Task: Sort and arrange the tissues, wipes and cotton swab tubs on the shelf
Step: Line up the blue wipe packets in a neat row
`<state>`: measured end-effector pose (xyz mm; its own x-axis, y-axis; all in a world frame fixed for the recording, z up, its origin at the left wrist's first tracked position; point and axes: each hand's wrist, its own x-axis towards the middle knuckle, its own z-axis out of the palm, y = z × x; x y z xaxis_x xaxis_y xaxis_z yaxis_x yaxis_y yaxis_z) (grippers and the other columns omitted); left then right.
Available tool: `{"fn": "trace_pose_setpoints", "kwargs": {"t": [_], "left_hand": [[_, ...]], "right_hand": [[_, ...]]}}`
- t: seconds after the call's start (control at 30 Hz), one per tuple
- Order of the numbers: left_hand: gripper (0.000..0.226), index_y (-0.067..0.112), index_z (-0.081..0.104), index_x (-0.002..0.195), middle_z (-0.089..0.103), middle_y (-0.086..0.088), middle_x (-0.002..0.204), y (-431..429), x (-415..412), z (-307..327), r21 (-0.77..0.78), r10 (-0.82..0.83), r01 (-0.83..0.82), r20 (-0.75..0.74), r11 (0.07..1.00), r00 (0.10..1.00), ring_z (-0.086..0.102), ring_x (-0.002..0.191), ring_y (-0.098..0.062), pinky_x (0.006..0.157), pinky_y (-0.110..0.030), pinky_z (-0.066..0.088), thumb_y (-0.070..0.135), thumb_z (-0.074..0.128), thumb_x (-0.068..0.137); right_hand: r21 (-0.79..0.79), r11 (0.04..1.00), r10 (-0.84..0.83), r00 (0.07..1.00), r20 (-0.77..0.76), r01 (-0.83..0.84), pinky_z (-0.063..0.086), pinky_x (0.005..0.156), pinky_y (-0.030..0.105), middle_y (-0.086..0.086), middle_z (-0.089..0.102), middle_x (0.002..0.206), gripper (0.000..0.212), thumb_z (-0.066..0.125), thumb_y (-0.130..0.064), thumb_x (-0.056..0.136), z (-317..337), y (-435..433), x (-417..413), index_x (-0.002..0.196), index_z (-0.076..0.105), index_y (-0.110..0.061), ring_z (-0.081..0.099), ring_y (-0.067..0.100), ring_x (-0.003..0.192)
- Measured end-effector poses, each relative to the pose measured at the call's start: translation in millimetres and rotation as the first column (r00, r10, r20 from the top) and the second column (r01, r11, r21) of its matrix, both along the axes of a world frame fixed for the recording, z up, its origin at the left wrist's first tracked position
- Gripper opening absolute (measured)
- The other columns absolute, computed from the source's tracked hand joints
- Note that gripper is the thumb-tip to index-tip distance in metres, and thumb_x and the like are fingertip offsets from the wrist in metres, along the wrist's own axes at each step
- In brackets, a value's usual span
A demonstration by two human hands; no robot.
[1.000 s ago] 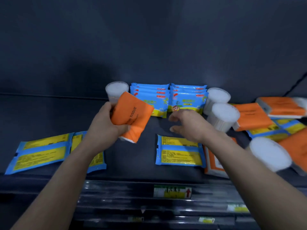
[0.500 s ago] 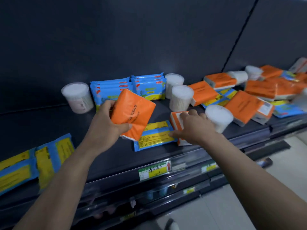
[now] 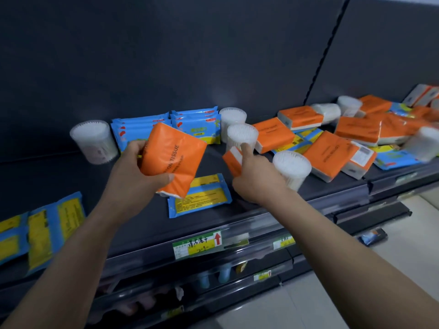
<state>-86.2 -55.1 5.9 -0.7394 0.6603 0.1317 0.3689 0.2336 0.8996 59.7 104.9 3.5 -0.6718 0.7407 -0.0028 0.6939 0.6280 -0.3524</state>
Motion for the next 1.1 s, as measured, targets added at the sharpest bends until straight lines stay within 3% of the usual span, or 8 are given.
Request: {"fn": "trace_pose_setpoints", "kwargs": {"t": [0.07, 0.17, 0.3, 0.5, 0.6, 0.8, 0.93, 1.1], "left_hand": [[0.056, 0.030, 0.040, 0.110, 0.051, 0.020, 0.096, 2.2, 8.7, 9.2, 0.024, 0.030, -0.030, -0.016, 0.999, 0.999, 0.052, 0.086, 0.001, 0.062, -0.017, 0.037, 0.010, 0.075, 0.072], [0.053, 0.029, 0.043, 0.109, 0.054, 0.017, 0.099, 11.7, 24.0, 23.5, 0.089, 0.037, -0.035, -0.015, 0.995, 0.999, 0.054, 0.085, 0.001, 0.060, -0.016, 0.040, 0.009, 0.075, 0.072], [0.052, 0.032, 0.044, 0.104, 0.058, 0.013, 0.098, 43.9, 54.0, 39.4, 0.158, -0.012, 0.018, -0.039, 0.987, 0.999, 0.059, 0.082, -0.001, 0.059, -0.014, 0.045, 0.007, 0.076, 0.071], [0.051, 0.037, 0.048, 0.090, 0.063, 0.005, 0.095, 120.7, 126.5, 54.0, 0.195, -0.181, 0.188, -0.053, 0.963, 0.982, 0.063, 0.076, -0.001, 0.068, -0.021, 0.053, 0.018, 0.080, 0.056], [0.053, 0.039, 0.048, 0.093, 0.064, 0.001, 0.101, 166.6, 170.4, 51.2, 0.167, -0.280, 0.283, -0.041, 0.944, 0.959, 0.064, 0.092, -0.017, 0.081, -0.043, 0.054, 0.021, 0.078, 0.053], [0.059, 0.036, 0.045, 0.103, 0.062, 0.004, 0.104, 251.5, 259.8, 37.6, 0.128, -0.505, 0.501, 0.001, 0.856, 0.863, 0.064, 0.085, -0.009, 0.074, -0.033, 0.055, 0.013, 0.081, 0.063], [0.063, 0.031, 0.045, 0.111, 0.064, 0.006, 0.104, 301.2, 305.7, 35.1, 0.121, -0.591, 0.579, 0.107, 0.806, 0.800, 0.065, 0.092, -0.015, 0.085, -0.043, 0.052, 0.027, 0.074, 0.055], [0.064, 0.030, 0.043, 0.111, 0.063, 0.006, 0.103, 365.1, 335.6, 31.1, 0.118, -0.628, 0.618, 0.096, 0.777, 0.772, 0.062, 0.092, -0.015, 0.079, -0.037, 0.050, 0.028, 0.074, 0.055]], "right_hand": [[-0.154, 0.987, 0.006, 0.974, -0.225, -0.042, 0.040, 0.065, 0.027, 0.014, 0.056, 0.112, 0.067, 0.049, -0.014, 0.084, 17.9, 9.6, 11.2, 0.143, 0.022, -0.030, 0.059, 0.028, 0.086], [-0.459, 0.864, -0.077, 0.845, -0.530, -0.209, 0.039, 0.058, 0.019, -0.009, 0.057, 0.079, 0.059, 0.045, -0.004, 0.084, 42.7, 31.1, 34.0, 0.131, 0.048, -0.040, 0.048, 0.007, 0.057], [-0.559, 0.749, -0.136, 0.744, -0.654, -0.355, 0.044, 0.076, 0.030, 0.002, 0.066, 0.102, 0.054, 0.044, -0.002, 0.068, 59.5, 65.7, 77.6, 0.108, 0.068, -0.029, 0.054, 0.013, 0.080], [-0.630, 0.717, -0.307, 0.678, -0.668, -0.297, 0.044, 0.051, 0.022, 0.002, 0.062, 0.084, 0.030, 0.052, -0.017, 0.084, 64.4, 109.1, 175.6, 0.108, 0.068, -0.025, 0.055, 0.012, 0.063], [-0.668, 0.683, -0.383, 0.634, -0.672, -0.295, 0.055, 0.059, 0.024, 0.000, 0.073, 0.088, 0.030, 0.067, -0.026, 0.076, 59.2, 130.5, 233.3, 0.106, 0.068, -0.022, 0.068, 0.011, 0.073], [-0.653, 0.757, -0.532, 0.554, -0.640, -0.027, 0.055, 0.070, 0.034, 0.012, 0.067, 0.086, 0.053, 0.067, 0.004, 0.071, 50.2, 175.9, 347.5, 0.116, 0.056, -0.021, 0.064, 0.022, 0.070], [-0.604, 0.774, -0.617, 0.439, -0.653, 0.190, 0.049, 0.068, 0.029, 0.002, 0.068, 0.083, 0.040, 0.066, -0.012, 0.059, 47.2, 203.5, 405.0, 0.098, 0.065, -0.021, 0.063, 0.015, 0.070], [-0.545, 0.766, -0.643, 0.403, -0.651, 0.343, 0.048, 0.064, 0.024, -0.003, 0.069, 0.084, 0.038, 0.059, 0.006, 0.077, 39.0, 242.3, 450.3, 0.102, 0.061, -0.022, 0.065, 0.007, 0.068]]}}
